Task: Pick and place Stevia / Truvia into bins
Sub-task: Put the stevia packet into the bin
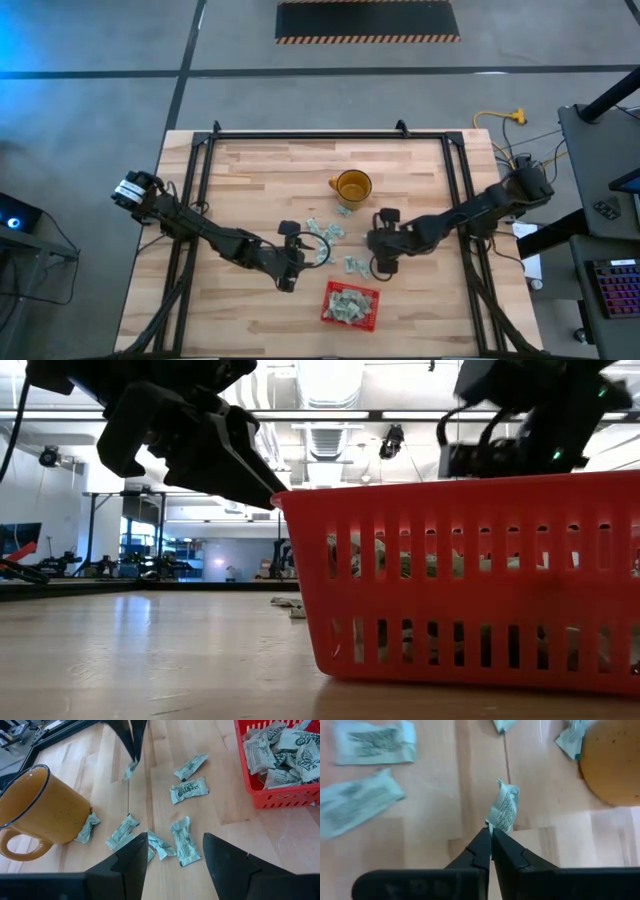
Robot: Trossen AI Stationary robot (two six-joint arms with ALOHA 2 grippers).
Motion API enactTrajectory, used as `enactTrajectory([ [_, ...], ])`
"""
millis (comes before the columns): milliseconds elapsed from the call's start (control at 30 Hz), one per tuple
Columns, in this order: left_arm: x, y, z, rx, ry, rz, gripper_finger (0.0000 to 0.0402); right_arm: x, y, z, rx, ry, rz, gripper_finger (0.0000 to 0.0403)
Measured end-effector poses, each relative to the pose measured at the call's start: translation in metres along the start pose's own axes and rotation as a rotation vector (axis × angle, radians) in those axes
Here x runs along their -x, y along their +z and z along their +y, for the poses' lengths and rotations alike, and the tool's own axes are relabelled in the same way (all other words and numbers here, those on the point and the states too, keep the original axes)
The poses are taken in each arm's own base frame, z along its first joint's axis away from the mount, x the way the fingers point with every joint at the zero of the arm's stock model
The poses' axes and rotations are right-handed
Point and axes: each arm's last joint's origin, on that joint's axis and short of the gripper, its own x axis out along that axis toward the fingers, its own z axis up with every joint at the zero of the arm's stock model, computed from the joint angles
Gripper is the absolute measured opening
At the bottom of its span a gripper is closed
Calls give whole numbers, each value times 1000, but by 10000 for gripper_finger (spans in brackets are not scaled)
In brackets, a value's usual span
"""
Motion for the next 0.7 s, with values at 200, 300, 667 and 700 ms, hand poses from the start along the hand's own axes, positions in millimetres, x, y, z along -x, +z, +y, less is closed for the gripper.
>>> enactTrajectory([
  [200, 0, 0, 0, 0, 0, 1, 173, 34, 5, 14, -14, 83, -130, 8],
  [300, 0, -1, 0, -1, 0, 1, 173, 50, 6, 27, -4, 152, -224, 8],
  [667, 0, -4, 0, -5, -1, 11, 173, 59, 9, 69, 95, 457, -341, 9],
  [700, 0, -4, 0, -5, -1, 11, 173, 56, 9, 71, 102, 471, -328, 9],
])
